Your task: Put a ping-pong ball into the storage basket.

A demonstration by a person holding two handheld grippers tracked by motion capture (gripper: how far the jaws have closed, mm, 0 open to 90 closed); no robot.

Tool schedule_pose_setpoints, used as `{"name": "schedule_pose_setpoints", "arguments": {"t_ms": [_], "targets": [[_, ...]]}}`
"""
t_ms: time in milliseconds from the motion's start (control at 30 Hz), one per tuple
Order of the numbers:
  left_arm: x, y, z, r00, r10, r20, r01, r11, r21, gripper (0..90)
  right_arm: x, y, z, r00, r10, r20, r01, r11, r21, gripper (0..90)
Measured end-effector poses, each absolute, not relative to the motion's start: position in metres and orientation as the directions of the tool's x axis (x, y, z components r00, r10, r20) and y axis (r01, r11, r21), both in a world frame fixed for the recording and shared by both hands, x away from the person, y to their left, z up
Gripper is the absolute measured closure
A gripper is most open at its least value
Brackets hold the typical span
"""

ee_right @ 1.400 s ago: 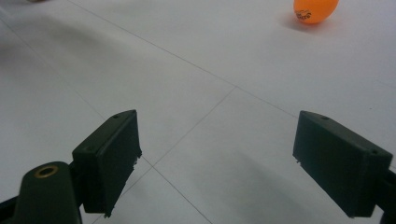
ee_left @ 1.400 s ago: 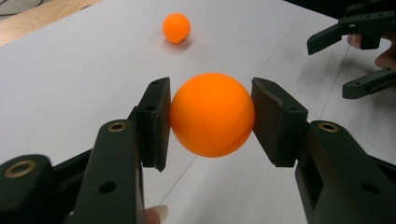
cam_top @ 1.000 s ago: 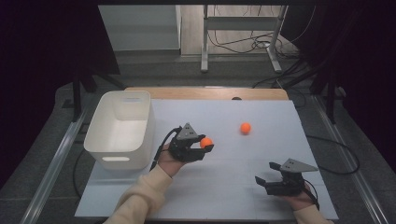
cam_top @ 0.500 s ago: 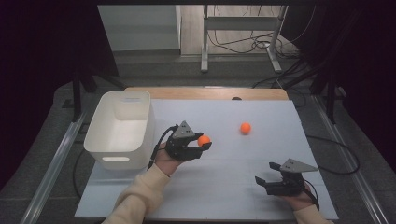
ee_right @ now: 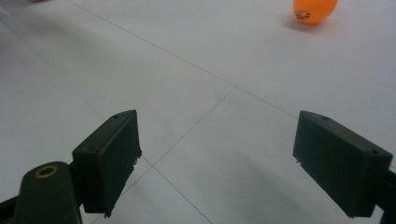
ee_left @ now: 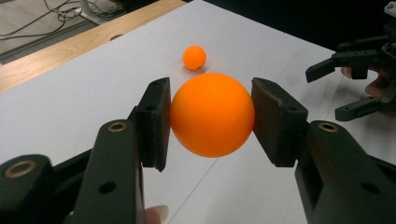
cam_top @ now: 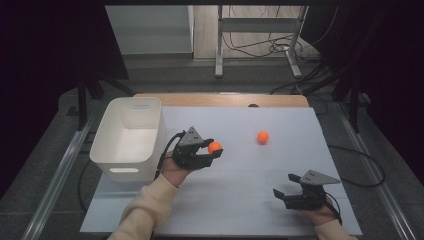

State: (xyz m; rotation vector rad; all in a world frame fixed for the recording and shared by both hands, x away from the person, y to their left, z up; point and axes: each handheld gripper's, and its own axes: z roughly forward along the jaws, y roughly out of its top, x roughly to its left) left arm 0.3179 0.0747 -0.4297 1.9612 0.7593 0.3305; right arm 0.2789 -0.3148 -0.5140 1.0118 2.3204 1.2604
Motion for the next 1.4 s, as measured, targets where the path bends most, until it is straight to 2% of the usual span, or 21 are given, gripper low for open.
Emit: {"name": "schedule_pose_setpoints", "arguments": {"t_ms": [1400], "targets": [[0.319, 0.111, -0.411, 0.716, 0.691, -0.095, 0.369, -0.259, 0.893, 50.2, 0.279, -0.315, -0.514, -0.702, 0.710, 0.055, 0.433, 0.364, 0.825, 15.5]]}}
